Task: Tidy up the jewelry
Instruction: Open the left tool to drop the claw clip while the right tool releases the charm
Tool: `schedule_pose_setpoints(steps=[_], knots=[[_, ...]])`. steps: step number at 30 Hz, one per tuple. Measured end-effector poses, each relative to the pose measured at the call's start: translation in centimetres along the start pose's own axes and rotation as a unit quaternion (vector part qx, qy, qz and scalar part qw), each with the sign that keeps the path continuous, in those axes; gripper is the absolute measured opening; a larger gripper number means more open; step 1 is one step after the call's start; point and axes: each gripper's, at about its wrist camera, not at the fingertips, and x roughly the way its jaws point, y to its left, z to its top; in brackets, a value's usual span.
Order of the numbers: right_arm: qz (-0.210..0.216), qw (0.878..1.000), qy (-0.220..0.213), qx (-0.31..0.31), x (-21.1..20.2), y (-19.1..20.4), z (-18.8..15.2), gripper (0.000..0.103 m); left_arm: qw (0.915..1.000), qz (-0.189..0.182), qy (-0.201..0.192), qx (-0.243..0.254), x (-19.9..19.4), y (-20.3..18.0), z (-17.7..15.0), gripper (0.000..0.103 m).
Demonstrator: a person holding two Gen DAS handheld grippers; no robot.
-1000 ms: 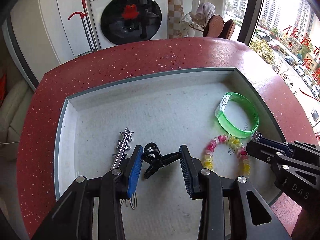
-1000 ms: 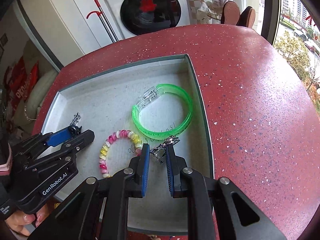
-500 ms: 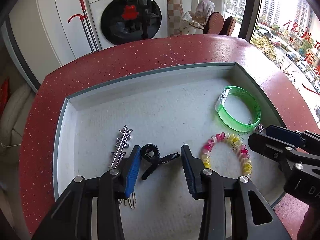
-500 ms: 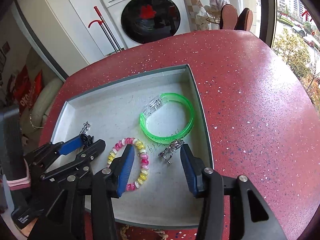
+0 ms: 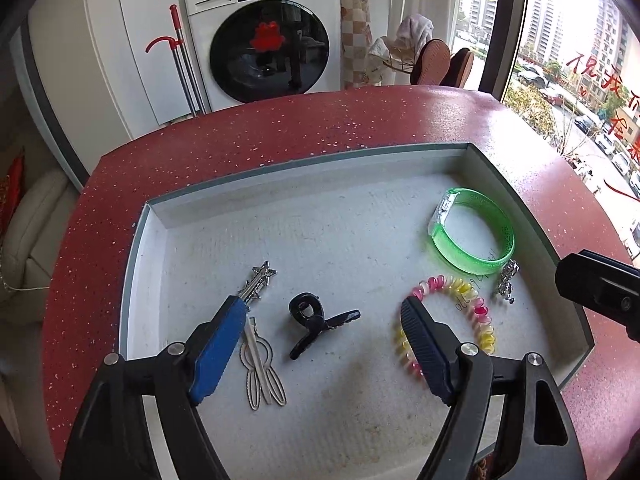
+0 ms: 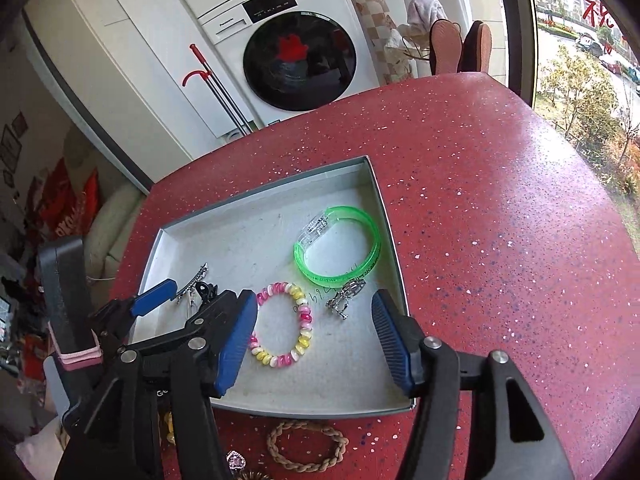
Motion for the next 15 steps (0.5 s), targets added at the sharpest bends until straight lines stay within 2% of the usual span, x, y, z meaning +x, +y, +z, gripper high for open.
schedule_pose_setpoints(steps=[1,3,4,5,11,15], knots=[[-0.003,1.0,-0.003,-0.001,-0.3,0.0,-0.1,0.064,1.0,0.001,-0.003,-0.001,-0.3,0.1,0.0,0.103],[-0.007,1.0,-0.008,-0.001,-0.7,0.2,-0.2,0.065,0.9999,0.009,-0.01,-0.001,-1.0,0.4,0.0,0.103],[-0.007,1.0,-0.009,-0.001,-1.0,0.2,-0.3,0.073,0.9999,0.009,-0.014,0.0,-1.4,0.5,0.0,0.103],[-0.007,1.0,-0.01,-0.001,-1.3,0.3,-0.4,0.087,0.9998,0.008,-0.016,-0.001,-1.9,0.6,0.0,0.103],[-0.004,1.0,-0.021,-0.004,-3.3,0.4,-1.9,0.09,0.9996,0.004,-0.029,0.002,-4.7,1.8,-1.0,0.103],[-0.006,1.0,-0.006,-0.011,-4.0,0.6,-3.2,0.09,0.9995,-0.008,-0.028,0.007,-6.4,2.7,-2.6,0.103]])
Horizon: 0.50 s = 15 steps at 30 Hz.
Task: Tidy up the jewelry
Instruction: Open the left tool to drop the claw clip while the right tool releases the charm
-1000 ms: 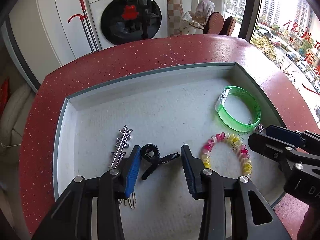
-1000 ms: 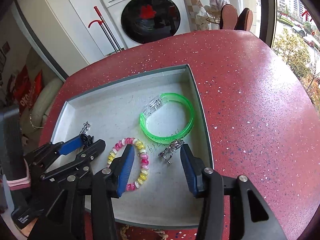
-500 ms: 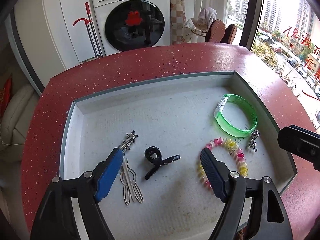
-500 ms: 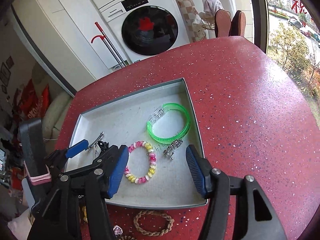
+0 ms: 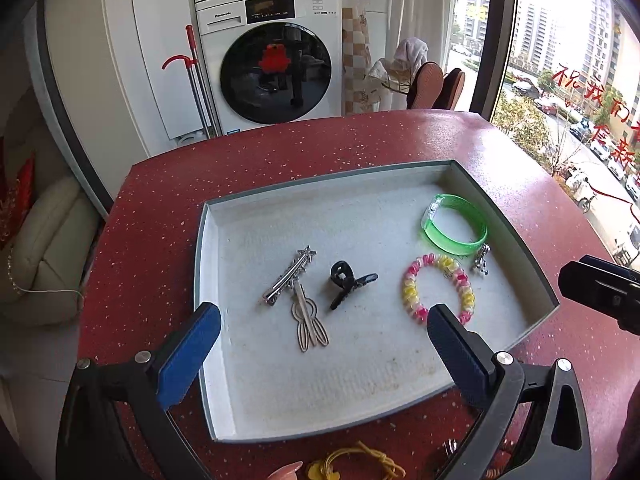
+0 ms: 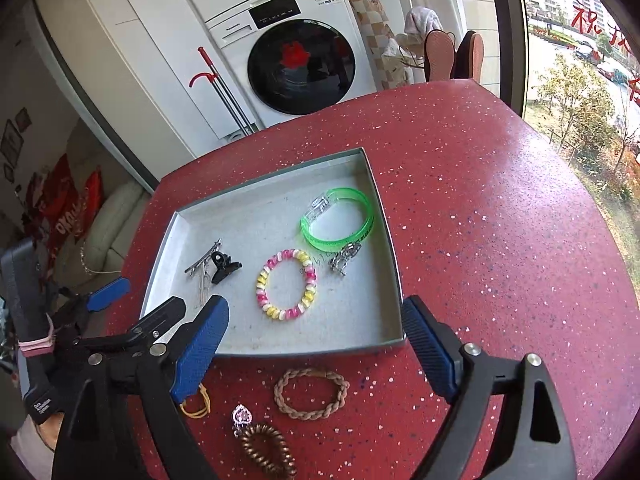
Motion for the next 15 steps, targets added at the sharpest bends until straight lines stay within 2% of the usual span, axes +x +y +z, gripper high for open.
schedule_pose_setpoints(steps=[10,15], knots=[[-0.001,0.999,0.034,-0.003,-1.0,0.2,-4.2,0.09,0.999,0.037,-0.026,0.006,-4.4,1.6,-5.0,0.103],[-0.008,0.998,0.054,-0.009,-0.9,0.3,-6.8,0.09,0.9994,0.026,-0.009,-0.02,-4.7,2.4,-7.7,0.103]])
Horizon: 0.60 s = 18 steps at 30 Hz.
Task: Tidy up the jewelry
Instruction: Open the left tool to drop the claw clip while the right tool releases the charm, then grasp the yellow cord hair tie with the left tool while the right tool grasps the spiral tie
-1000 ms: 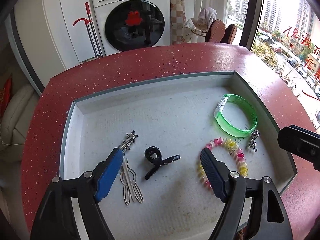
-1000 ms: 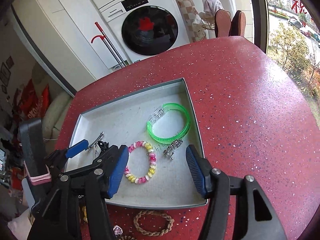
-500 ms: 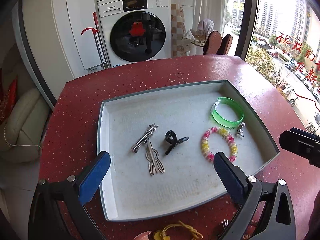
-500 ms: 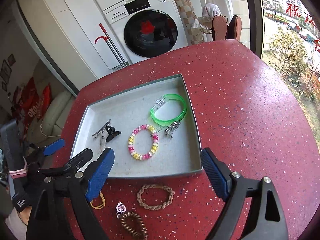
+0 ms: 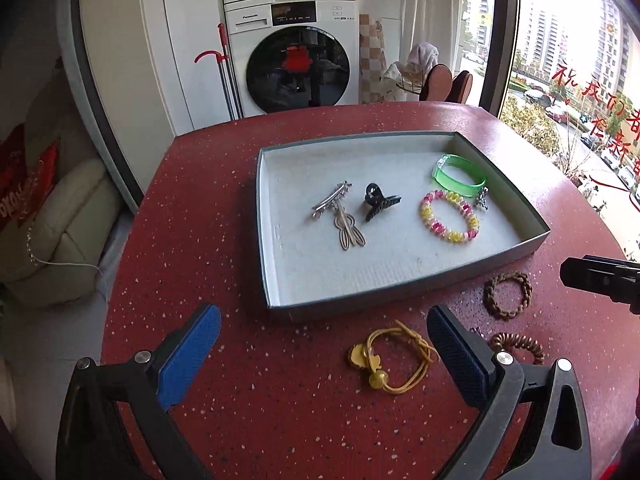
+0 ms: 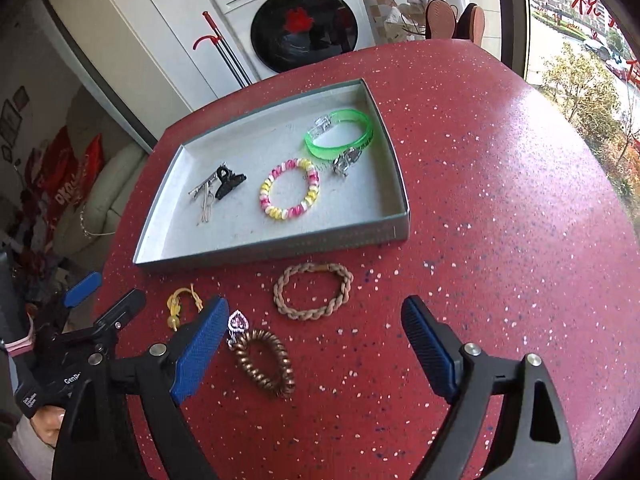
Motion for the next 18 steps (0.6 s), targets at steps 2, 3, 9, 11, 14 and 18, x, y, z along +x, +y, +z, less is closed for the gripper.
schedule_pose_setpoints(steps=[2,3,9,11,14,18], knots=[[-0.003,1.0,0.008,-0.004,0.2,0.1,-1.1,0.09,0.9999,-0.001,0.014,-0.01,0.3,0.2,-1.2,0.103],[-0.004,1.0,0.012,-0.006,0.3,0.2,-1.6,0.09,0.9996,-0.008,0.025,-0.013,0.7,0.2,-1.9,0.103],[-0.012,0.999,0.034,-0.016,1.3,0.5,-4.0,0.09,0.998,-0.018,0.058,-0.019,1.7,-0.5,-4.5,0.103],[-0.013,0.999,0.036,-0.014,1.5,0.6,-4.2,0.09,0.9978,-0.015,0.059,-0.024,1.8,-0.6,-4.6,0.103],[-0.018,0.999,0.035,-0.015,1.8,0.9,-4.4,0.09,0.9975,-0.012,0.059,-0.037,2.2,-0.4,-4.4,0.103],[-0.024,0.999,0.031,-0.018,2.1,1.3,-4.5,0.09,0.9969,-0.001,0.063,-0.047,2.9,-0.4,-4.4,0.103]])
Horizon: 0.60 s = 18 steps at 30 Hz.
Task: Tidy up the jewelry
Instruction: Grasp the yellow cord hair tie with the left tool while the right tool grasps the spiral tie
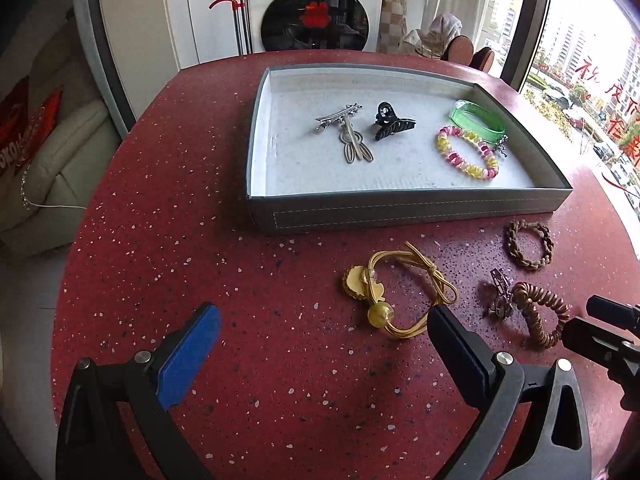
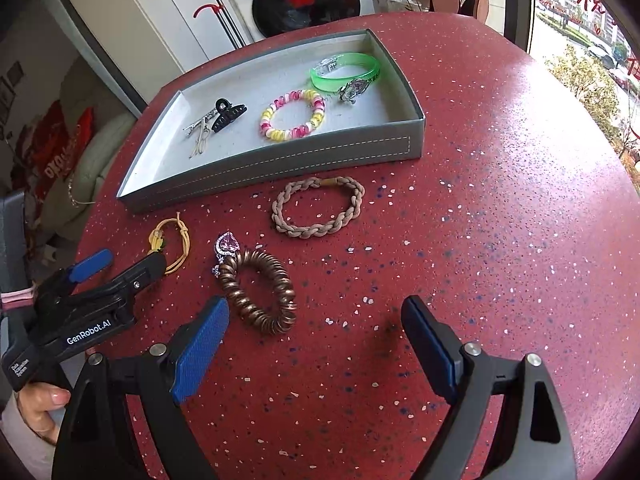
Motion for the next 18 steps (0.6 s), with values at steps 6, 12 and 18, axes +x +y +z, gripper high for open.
schedule_pose_setpoints(steps=[6,12,18], knots=[[-0.005,1.0,-0.001,-0.005,0.6,0.5,0.3,0.087,1.0,0.003,-0.005,0.006,0.3,-0.4,0.0,0.103],[-0.022,0.999,-0.001,-0.029,1.0,1.5,0.4,0.066,0.9998,0.004,-0.003,0.018,1.1,-1.3,0.5,0.103],[-0.034,0.998,-0.001,-0.048,1.1,2.1,0.1,0.037,0.9996,0.0,-0.01,0.026,1.0,-1.8,0.7,0.101]])
